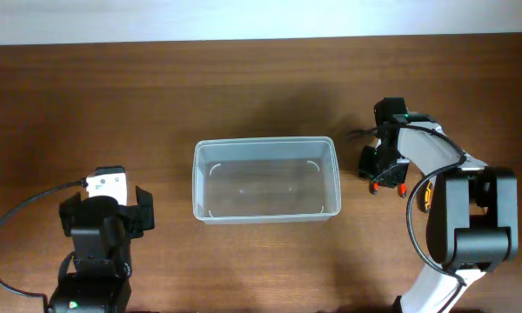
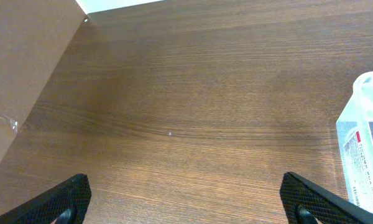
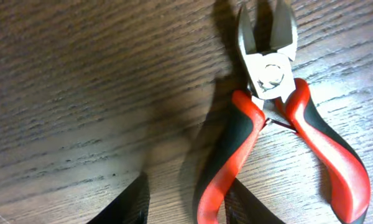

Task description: Pack container

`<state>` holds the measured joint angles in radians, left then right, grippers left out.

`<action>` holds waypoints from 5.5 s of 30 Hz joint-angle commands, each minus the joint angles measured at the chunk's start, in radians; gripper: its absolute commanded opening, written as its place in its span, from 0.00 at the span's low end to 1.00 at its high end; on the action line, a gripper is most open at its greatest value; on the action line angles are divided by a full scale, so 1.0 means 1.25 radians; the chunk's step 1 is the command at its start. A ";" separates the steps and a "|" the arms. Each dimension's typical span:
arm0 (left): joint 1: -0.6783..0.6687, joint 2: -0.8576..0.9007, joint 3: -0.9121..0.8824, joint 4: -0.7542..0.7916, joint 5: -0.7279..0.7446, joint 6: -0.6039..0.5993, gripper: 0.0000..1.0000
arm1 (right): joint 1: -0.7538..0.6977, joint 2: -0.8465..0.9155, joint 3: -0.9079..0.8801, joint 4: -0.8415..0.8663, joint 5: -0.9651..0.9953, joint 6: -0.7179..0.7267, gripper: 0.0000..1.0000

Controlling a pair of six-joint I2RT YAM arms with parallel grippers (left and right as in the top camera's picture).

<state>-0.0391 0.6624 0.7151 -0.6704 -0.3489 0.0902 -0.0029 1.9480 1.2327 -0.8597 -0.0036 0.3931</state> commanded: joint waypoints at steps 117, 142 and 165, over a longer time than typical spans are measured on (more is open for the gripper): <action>-0.003 0.000 0.017 -0.001 -0.005 0.013 0.99 | 0.511 -0.122 0.372 -0.341 0.028 -0.358 0.05; -0.003 0.000 0.017 -0.001 -0.005 0.013 0.99 | 0.517 -0.004 0.368 -0.344 -0.031 -0.522 0.05; -0.003 -0.001 0.017 -0.001 -0.005 0.013 0.99 | 0.515 0.147 0.362 -0.287 -0.075 -0.542 0.05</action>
<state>-0.0391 0.6624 0.7151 -0.6704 -0.3489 0.0902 0.6369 2.1109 1.6905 -1.2243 -0.0807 -0.2729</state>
